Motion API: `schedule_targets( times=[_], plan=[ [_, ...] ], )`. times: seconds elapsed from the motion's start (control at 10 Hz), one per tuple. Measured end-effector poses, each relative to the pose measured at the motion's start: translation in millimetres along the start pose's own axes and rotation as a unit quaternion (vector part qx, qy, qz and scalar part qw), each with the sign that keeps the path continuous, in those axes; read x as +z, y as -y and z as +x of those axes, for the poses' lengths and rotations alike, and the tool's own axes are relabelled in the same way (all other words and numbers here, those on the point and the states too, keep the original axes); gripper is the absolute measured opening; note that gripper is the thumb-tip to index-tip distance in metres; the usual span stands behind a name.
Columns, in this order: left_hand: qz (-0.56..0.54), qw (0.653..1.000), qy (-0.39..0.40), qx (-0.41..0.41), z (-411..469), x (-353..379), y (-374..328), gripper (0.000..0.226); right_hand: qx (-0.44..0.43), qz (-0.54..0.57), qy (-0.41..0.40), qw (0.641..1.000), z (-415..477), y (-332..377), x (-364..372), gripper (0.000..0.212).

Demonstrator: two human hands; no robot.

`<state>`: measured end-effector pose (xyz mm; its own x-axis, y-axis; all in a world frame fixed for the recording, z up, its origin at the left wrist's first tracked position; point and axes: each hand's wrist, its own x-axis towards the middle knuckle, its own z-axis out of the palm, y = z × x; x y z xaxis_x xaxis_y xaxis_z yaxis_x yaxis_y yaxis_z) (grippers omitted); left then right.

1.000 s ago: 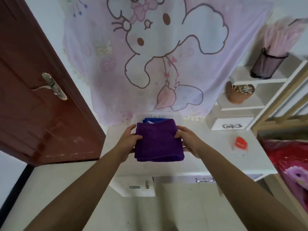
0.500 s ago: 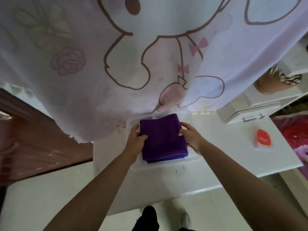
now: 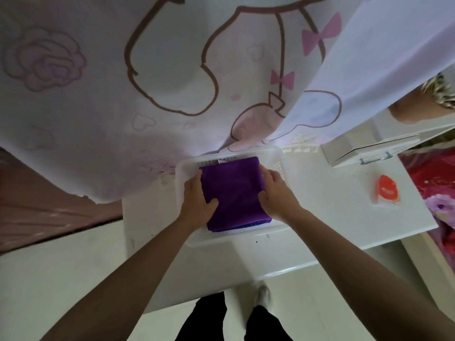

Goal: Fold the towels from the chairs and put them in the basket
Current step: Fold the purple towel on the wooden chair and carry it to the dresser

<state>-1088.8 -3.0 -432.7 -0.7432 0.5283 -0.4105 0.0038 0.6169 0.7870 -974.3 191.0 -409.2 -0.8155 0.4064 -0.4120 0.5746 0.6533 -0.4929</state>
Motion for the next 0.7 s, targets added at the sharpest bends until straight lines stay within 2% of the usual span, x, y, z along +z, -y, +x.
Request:
schedule_targets(
  times=[0.1, 0.2, 0.3, 0.4, 0.7],
  plan=[
    [0.253, 0.958, 0.027, 0.133, -4.5, 1.3, -2.5, 0.077, -0.153, -0.17, 0.019, 0.973, 3.7, -3.6, -2.4, 0.065],
    [0.391, 0.902, 0.047, 0.178, -1.3, 11.6, -1.0, 0.077, -0.163, -0.259, 0.067, 0.949, 15.0, -16.0, 11.8, 0.074],
    [0.417, 0.901, 0.049, 0.113, 5.5, 27.0, 13.2, 0.082, -0.148, -0.293, 0.072, 0.942, 23.2, -33.1, 29.0, 0.082],
    [0.443, 0.89, 0.02, 0.101, 6.6, 39.6, 32.2, 0.082, -0.143, -0.282, 0.064, 0.947, 27.3, -41.6, 39.8, 0.085],
    [0.444, 0.891, 0.061, 0.071, 17.6, 38.7, 28.4, 0.086, -0.143, -0.269, 0.086, 0.949, 33.4, -37.9, 36.7, 0.09]
  ],
)
